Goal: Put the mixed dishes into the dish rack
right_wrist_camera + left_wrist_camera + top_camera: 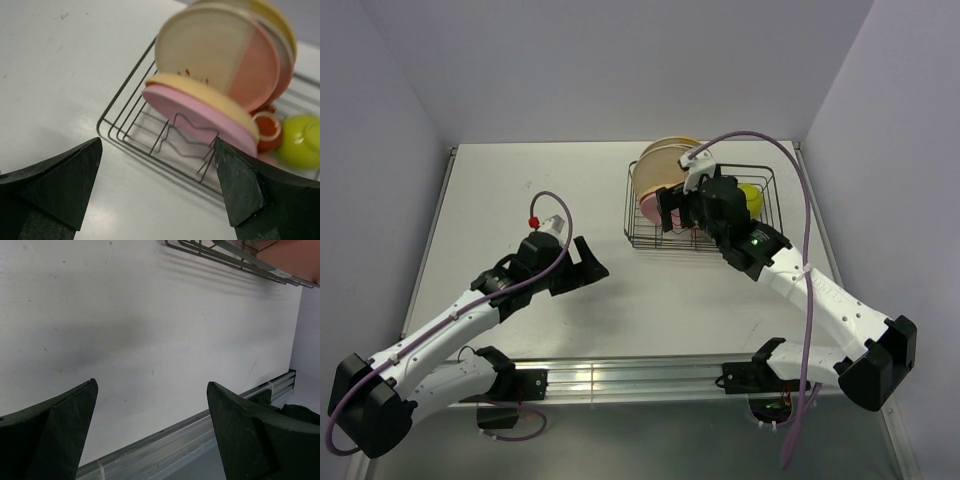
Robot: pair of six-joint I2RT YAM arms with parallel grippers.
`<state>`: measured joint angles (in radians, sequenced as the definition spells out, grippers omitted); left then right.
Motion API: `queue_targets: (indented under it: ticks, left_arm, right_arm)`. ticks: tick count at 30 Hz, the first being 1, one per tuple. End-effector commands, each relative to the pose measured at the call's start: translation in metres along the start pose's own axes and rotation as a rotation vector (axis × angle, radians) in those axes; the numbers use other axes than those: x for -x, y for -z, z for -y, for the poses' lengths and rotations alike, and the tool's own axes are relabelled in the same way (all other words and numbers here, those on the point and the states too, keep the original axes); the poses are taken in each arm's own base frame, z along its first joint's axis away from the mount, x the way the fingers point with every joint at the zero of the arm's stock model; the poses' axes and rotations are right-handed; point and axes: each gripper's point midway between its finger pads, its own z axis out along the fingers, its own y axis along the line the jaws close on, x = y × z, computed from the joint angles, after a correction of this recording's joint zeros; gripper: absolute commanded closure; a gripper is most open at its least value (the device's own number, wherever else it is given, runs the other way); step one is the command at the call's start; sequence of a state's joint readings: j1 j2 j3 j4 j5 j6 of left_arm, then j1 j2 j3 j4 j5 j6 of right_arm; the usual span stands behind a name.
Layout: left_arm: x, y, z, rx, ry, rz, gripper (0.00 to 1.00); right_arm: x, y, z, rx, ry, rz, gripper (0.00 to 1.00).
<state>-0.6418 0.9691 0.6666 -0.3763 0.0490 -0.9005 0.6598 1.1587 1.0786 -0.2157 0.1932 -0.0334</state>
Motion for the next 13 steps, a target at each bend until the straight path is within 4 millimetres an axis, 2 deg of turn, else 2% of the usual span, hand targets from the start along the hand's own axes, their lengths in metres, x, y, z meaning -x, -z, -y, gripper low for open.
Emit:
queue_targets:
  ticks: [1, 2, 3, 5, 6, 7, 8, 9, 10, 11, 13]
  left_arm:
    - [0.003, 0.001, 0.01, -0.048, 0.015, 0.011, 0.03]
    - [0.003, 0.001, 0.011, -0.05, 0.015, 0.009, 0.03]
    - [0.003, 0.001, 0.012, -0.051, 0.018, 0.006, 0.03]
    - [0.005, 0.004, 0.017, -0.07, 0.02, 0.005, 0.03]
    - [0.005, 0.005, 0.019, -0.078, 0.027, 0.006, 0.03]
    - [0.005, 0.005, 0.02, -0.083, 0.031, 0.008, 0.03]
    - [0.006, 0.007, 0.022, -0.098, 0.033, 0.009, 0.03]
    - [0.004, 0.008, 0.023, -0.104, 0.039, 0.006, 0.03]
    - [0.003, 0.007, 0.022, -0.104, 0.042, 0.003, 0.03]
    - [0.002, 0.007, 0.022, -0.107, 0.046, -0.001, 0.03]
    - [-0.002, 0.007, 0.022, -0.117, 0.057, -0.012, 0.03]
  right_arm:
    - [-0.033, 0.016, 0.006, -0.13, -0.343, -0.069, 0.0]
    - [-0.042, 0.015, 0.009, -0.165, -0.38, -0.065, 0.0]
    - [-0.068, 0.015, 0.009, -0.186, -0.39, -0.108, 0.0]
    - [-0.078, 0.018, 0.001, -0.164, -0.441, -0.111, 0.0]
    - [-0.099, 0.02, -0.005, -0.154, -0.439, -0.141, 0.0]
    - [-0.1, 0.025, -0.01, -0.132, -0.464, -0.125, 0.0]
    - [-0.114, 0.025, -0.016, -0.108, -0.465, -0.132, 0.0]
    - [-0.12, 0.027, -0.021, -0.084, -0.471, -0.136, 0.0]
    - [-0.119, 0.032, -0.029, -0.051, -0.512, -0.12, 0.0]
    - [-0.132, 0.032, -0.031, -0.042, -0.534, -0.129, 0.0]
    - [-0.137, 0.037, -0.036, -0.017, -0.603, -0.117, 0.0]
